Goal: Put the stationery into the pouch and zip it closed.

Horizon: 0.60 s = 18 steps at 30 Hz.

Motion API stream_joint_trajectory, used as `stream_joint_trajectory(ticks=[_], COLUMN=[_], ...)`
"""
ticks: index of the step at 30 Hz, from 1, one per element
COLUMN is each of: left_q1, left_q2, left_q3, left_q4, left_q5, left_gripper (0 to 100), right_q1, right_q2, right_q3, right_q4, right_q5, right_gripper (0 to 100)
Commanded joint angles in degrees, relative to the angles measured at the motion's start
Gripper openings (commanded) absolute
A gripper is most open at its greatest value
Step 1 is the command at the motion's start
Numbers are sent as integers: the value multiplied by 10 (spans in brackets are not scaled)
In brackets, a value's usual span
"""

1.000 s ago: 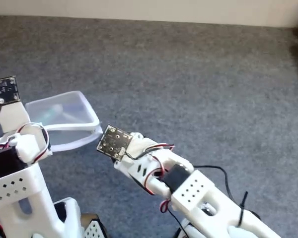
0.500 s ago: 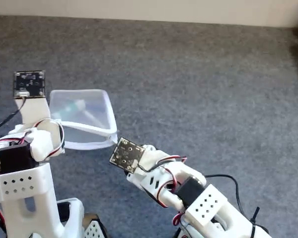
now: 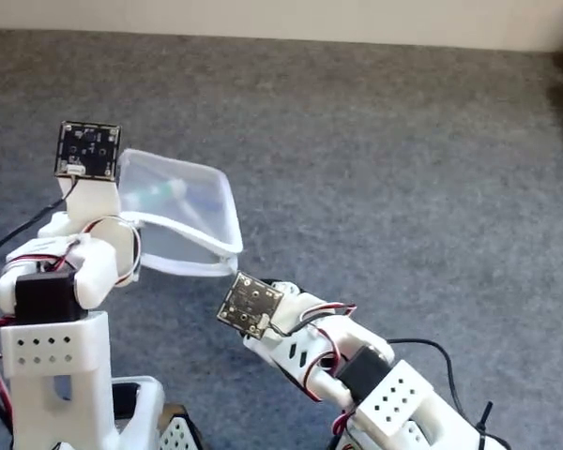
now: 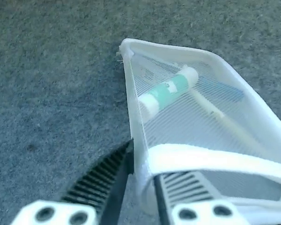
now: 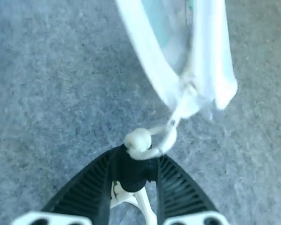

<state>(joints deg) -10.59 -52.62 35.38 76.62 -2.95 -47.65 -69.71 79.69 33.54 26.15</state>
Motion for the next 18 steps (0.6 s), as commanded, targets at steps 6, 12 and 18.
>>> stream_joint_trajectory(ticks=[6, 12, 18], left_q1=[73, 123, 156], left_q2=[-2, -4, 0], left_q3=[-10, -28, -45], left_q4=[-67, -76, -81], left_q5=[-4, -4, -7], left_gripper=[171, 171, 172], right_q1=[7, 7, 7], right_q2=[-22, -22, -22], right_q3=[21, 44, 44], right_q4=[-35, -66, -66], right_q5=[7, 9, 9], right_gripper=[5, 5, 5])
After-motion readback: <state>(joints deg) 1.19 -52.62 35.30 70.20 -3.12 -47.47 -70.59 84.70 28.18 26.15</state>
